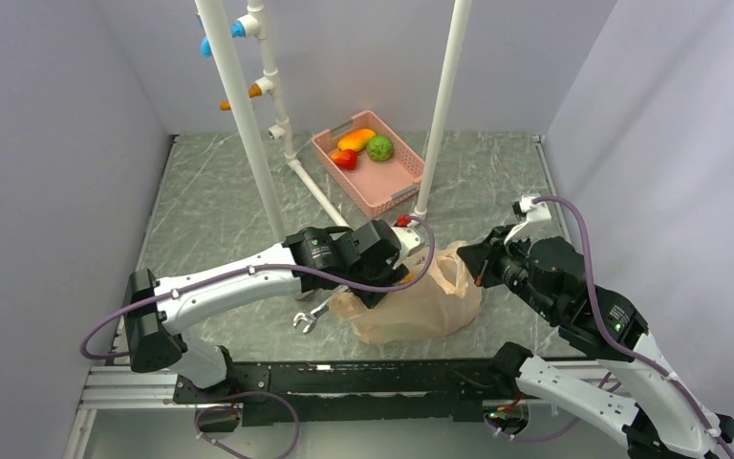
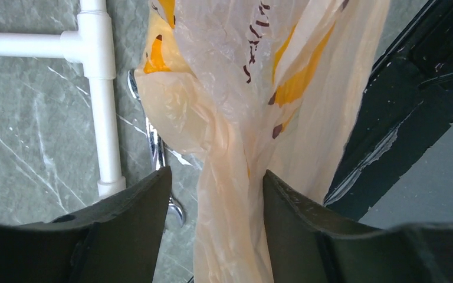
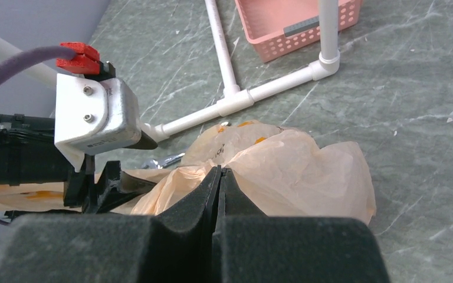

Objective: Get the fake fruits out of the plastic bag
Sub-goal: Adjust the plastic bag at the center of the board.

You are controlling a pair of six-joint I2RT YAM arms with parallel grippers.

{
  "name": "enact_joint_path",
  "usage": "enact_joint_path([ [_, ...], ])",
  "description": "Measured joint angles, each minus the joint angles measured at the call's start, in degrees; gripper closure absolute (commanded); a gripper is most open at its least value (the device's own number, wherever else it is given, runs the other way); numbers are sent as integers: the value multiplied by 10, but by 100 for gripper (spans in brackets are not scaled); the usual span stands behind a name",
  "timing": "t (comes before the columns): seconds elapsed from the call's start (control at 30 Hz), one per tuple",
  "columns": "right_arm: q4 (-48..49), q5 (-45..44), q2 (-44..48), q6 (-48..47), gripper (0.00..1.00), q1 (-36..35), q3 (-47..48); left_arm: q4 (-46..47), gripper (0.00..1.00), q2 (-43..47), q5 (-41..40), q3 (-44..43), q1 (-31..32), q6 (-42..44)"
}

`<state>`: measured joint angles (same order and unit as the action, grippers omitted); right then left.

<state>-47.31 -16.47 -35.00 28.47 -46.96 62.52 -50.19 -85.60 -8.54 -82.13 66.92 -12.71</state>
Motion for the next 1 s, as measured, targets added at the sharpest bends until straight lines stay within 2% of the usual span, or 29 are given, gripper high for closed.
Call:
enact_joint_path([
  [0.03, -1, 0, 0, 0, 100, 0, 0, -1, 70, -3, -1, -2, 1, 1],
  [0.07, -2, 0, 0, 0, 96, 0, 0, -1, 84, -5, -1, -2, 1, 3],
  [0.1, -2, 0, 0, 0, 91, 0, 0, -1, 89, -5, -1, -2, 1, 2],
  [0.13, -2, 0, 0, 0, 87, 0, 0, -2, 92, -5, -3, -3, 1, 3],
  [0.2, -3, -3, 0, 1, 68, 0, 0, -2, 100, -5, -10, -8, 1, 0],
  [0.27, -10, -12, 0, 5, 44, 0, 0, -1, 100, -6, -23, -14, 1, -5],
  [0.4, -59, -21, -13, 9, 3, 0, 21, 16, 100, -5, -60, -18, 1, -30],
  [0.57, -108, 7, -58, -3, 1, 0, 120, 81, 100, 36, -83, 26, -6, -75],
  [0.73, -83, 101, -103, -16, 15, 0, 187, 154, 100, 108, -73, 89, -35, -122],
  [0.87, -26, 160, -138, -17, 30, 0, 175, 188, 100, 123, -68, 98, -50, -152],
  [1.0, 17, 198, -186, -19, 39, 0, 159, 213, 100, 123, -60, 107, -54, -173],
])
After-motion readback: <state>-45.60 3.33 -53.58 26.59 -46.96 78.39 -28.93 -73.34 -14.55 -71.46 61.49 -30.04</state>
